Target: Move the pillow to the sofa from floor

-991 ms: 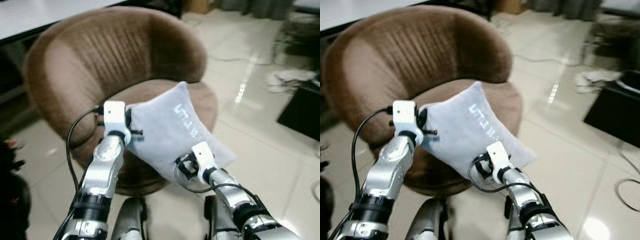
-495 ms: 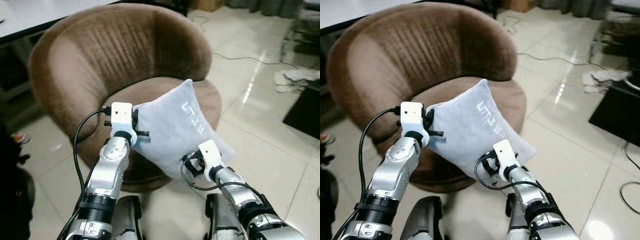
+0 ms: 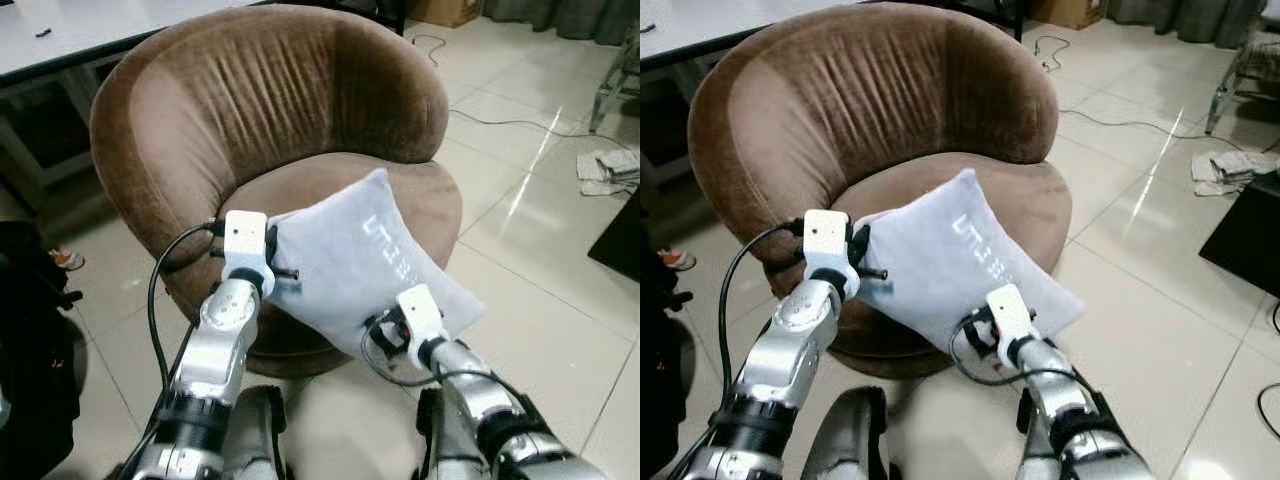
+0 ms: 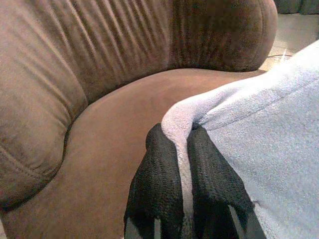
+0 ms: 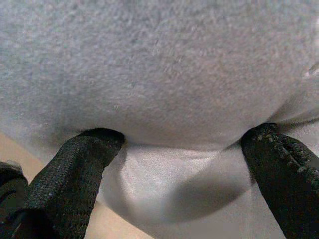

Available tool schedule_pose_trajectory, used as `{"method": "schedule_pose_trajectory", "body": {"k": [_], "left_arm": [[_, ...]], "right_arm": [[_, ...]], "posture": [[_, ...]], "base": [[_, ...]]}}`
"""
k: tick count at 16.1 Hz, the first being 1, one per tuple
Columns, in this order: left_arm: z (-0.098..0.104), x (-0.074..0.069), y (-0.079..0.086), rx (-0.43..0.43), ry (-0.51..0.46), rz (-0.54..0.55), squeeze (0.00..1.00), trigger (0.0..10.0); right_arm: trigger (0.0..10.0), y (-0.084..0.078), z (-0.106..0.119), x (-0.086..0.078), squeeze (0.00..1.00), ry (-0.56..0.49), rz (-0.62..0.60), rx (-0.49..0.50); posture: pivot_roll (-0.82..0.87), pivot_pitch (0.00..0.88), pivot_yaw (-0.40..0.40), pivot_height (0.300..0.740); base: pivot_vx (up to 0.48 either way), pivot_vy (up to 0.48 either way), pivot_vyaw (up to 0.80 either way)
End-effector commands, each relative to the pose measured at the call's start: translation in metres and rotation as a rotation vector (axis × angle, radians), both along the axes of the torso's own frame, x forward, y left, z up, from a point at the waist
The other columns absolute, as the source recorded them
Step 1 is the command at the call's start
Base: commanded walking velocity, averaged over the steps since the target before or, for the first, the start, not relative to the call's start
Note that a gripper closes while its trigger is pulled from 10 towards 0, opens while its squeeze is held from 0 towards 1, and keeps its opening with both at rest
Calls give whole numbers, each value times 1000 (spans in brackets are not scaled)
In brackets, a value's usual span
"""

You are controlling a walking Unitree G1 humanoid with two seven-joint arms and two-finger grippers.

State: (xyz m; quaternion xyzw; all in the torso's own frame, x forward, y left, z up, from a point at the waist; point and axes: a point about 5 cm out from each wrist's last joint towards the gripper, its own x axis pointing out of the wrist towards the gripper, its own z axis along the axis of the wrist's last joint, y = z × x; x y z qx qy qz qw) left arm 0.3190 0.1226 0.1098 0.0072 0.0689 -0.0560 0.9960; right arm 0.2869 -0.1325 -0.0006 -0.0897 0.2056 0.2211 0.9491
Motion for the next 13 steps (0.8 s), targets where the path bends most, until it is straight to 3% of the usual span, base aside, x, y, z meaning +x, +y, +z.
{"method": "schedule_pose_trajectory", "body": {"k": [1,13], "left_arm": [[3,2,6,24,-24,29,0,10000],[2,3,1,29,-32,19,0,10000]], "right_arm": [[10000,3,0,0,0,9,19,-6],[10000,9,3,3,0,28,61,32]], "posture": [[-110,0,74,574],[-107,0,64,684]], "base": [[0,0,0],[0,0,0]]}}
